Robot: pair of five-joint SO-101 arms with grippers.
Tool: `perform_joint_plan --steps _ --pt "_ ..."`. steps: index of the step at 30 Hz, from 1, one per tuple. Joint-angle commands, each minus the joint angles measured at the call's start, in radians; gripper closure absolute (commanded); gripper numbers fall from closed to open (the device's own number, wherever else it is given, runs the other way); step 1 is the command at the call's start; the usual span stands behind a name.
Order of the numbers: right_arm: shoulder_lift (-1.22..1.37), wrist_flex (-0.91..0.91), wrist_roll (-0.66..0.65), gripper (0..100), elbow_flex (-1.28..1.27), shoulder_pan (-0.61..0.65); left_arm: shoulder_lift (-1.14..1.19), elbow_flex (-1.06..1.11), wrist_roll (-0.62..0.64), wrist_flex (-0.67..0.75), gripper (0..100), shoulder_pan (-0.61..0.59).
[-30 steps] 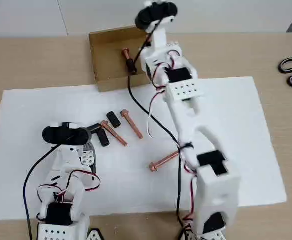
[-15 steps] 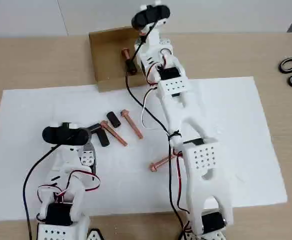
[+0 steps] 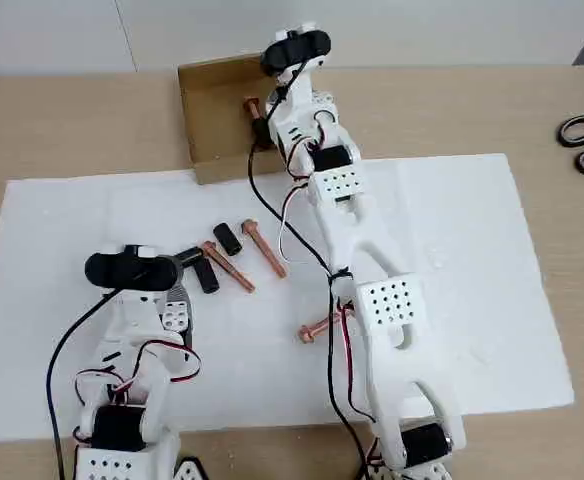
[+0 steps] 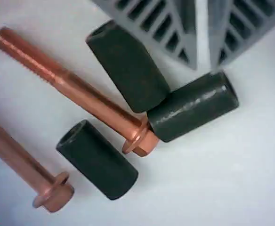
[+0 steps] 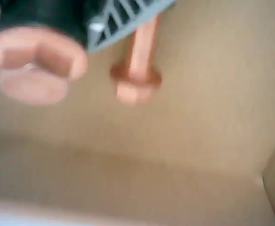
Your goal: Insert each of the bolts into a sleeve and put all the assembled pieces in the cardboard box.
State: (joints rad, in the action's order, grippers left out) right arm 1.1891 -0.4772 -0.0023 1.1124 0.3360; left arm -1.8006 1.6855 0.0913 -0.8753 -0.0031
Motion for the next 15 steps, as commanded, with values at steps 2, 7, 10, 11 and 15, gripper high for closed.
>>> perform_joint_plan --steps 2,7,10,11,15 --pt "-0.025 -0.033 0.002 98.9 0.084 -0.002 -0.012 -0.005 0.003 0.002 99 0.003" --pt "-0.024 -0.041 0.005 90.6 0.084 -0.002 -0.012 -0.005 0.003 0.002 99 0.003" --pt "-0.030 -0.108 0.006 85.3 0.086 0.005 -0.012 -0.005 0.003 0.002 99 0.003" --pt "-0.030 -0.122 0.006 85.4 0.086 0.008 -0.012 -0.005 0.003 0.002 99 0.003" --pt "-0.030 -0.131 0.006 85.4 0.086 0.010 -0.012 -0.005 0.003 0.002 99 0.003"
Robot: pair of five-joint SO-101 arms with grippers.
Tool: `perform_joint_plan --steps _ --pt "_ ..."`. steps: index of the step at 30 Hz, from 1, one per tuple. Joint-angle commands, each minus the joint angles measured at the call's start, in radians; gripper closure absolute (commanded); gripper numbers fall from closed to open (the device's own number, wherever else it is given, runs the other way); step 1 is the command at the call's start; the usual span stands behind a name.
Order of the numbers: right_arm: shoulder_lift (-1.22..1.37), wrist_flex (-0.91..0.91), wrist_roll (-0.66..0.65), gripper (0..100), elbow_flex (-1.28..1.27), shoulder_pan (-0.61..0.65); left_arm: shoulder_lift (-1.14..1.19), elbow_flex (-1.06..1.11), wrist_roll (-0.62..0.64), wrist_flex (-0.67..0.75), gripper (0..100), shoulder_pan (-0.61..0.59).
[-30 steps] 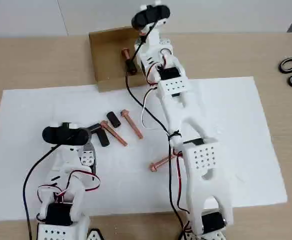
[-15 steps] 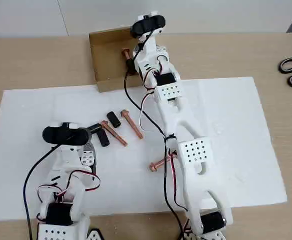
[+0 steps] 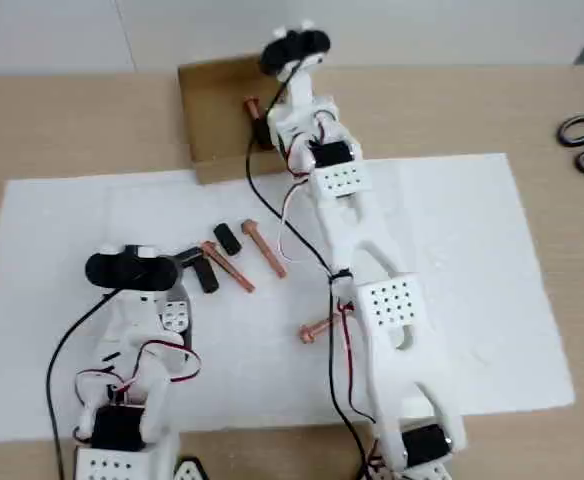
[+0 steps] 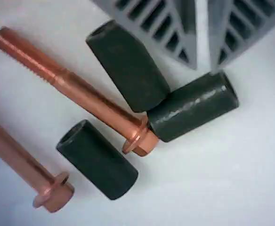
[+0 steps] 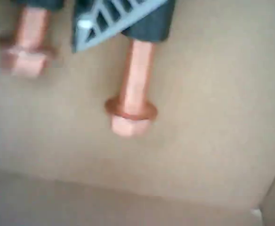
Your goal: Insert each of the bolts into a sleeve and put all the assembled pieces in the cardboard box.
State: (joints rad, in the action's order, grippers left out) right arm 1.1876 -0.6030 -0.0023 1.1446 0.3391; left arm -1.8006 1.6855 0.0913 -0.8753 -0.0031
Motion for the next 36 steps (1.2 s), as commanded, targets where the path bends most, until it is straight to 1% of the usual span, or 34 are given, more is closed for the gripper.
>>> perform_joint_plan --steps 1,5,9,16,23,28,36 --pt "-0.028 -0.005 0.006 85.4 0.054 0.007 -0.012 -0.005 0.003 0.002 99 0.003" --pt "-0.028 -0.007 0.006 85.4 0.057 0.007 -0.012 -0.005 0.003 0.002 99 0.003" --pt "-0.028 -0.019 0.006 85.4 0.124 0.007 -0.012 -0.005 0.003 0.002 99 0.003" --pt "-0.022 -0.278 0.006 85.4 0.331 0.007 -0.012 -0.005 0.003 0.002 99 0.003" --pt "-0.021 -0.450 0.006 85.4 0.479 0.005 -0.012 -0.005 0.003 0.002 99 0.002" --pt "-0.028 -0.545 0.006 85.4 0.539 0.002 -0.012 -0.005 0.003 0.002 99 0.000" --pt "-0.051 -0.754 0.006 85.3 0.539 -0.013 -0.012 -0.005 0.003 0.002 99 0.000"
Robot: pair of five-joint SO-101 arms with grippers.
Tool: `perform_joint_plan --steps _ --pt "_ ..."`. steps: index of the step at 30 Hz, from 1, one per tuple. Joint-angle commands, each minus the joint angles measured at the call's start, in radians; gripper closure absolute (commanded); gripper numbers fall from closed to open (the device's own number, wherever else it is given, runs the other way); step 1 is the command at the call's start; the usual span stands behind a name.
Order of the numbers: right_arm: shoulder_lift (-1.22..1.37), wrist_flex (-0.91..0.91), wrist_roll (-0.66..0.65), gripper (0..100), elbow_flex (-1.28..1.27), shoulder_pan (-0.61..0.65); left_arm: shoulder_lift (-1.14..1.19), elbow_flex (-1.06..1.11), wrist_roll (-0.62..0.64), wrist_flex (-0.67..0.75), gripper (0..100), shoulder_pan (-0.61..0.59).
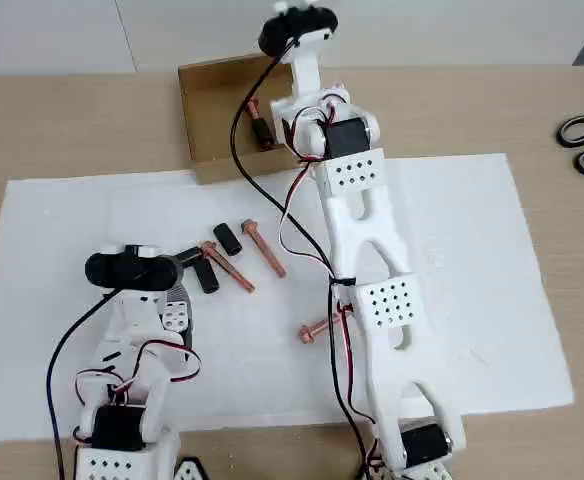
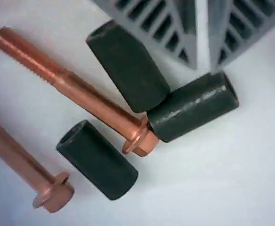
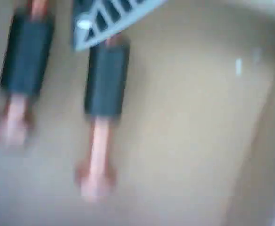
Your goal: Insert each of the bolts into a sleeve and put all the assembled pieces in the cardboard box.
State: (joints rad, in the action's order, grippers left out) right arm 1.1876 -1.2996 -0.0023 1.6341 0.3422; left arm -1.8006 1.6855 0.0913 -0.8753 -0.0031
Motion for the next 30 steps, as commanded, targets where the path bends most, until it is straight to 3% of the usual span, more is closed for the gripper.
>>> perform_joint_plan --steps 1,10,22,30 --pt "-0.074 -0.084 0.008 85.3 0.049 -0.021 -0.012 -0.005 0.003 0.002 99 0.000" --pt "-0.282 -0.381 0.003 85.3 0.048 -0.016 -0.012 -0.005 0.003 0.002 99 -0.002" --pt "-0.292 -0.401 0.002 85.3 0.044 0.033 -0.012 -0.005 0.002 0.002 99 -0.002" --pt "-0.323 -0.401 -0.081 85.3 -0.276 0.133 -0.012 -0.005 -0.002 0.002 99 -0.002"
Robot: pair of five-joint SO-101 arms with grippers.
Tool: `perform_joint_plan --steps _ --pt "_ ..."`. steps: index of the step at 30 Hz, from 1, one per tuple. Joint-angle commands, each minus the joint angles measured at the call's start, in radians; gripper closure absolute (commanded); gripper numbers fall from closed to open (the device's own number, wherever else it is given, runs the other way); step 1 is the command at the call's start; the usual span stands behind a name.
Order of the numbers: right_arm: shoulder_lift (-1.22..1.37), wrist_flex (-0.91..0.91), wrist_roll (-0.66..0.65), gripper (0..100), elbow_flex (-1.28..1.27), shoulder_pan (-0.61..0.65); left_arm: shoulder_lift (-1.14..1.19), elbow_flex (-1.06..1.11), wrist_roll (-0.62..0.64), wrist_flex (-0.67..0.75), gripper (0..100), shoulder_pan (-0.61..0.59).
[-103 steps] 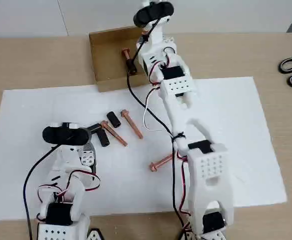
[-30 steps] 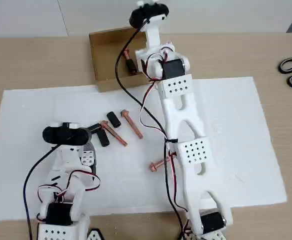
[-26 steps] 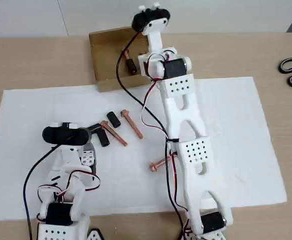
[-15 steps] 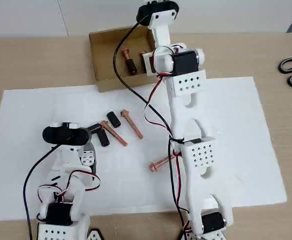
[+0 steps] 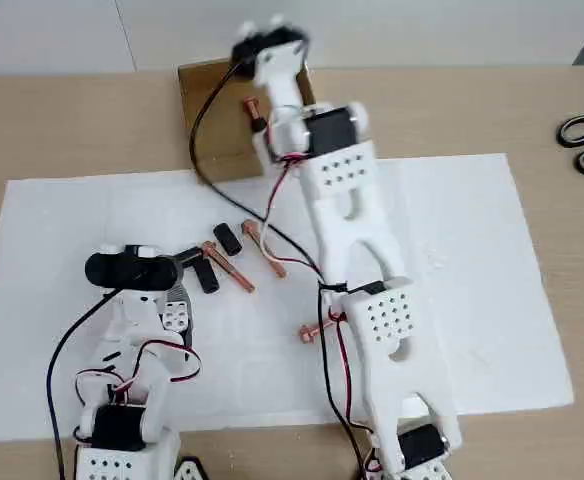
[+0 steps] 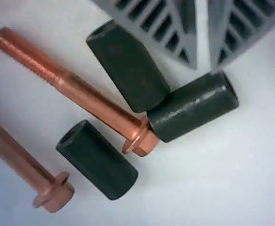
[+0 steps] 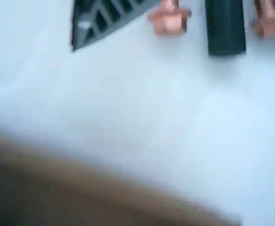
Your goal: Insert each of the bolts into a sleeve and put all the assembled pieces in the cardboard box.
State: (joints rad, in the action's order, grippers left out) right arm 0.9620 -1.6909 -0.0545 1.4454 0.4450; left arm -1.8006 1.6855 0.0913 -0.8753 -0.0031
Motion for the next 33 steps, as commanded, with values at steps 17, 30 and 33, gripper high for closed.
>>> perform_joint_plan --steps 17,30,33 --pt "-0.232 0.010 -0.026 85.3 -0.354 0.213 -0.014 -0.031 -0.031 -0.048 99 -0.141" --pt "-0.137 0.033 -0.026 85.2 -0.353 0.257 -0.012 -0.004 -0.031 0.003 99 -0.390" --pt "-0.107 0.041 -0.026 85.2 -0.353 0.257 -0.012 -0.004 -0.031 0.003 99 -0.390"
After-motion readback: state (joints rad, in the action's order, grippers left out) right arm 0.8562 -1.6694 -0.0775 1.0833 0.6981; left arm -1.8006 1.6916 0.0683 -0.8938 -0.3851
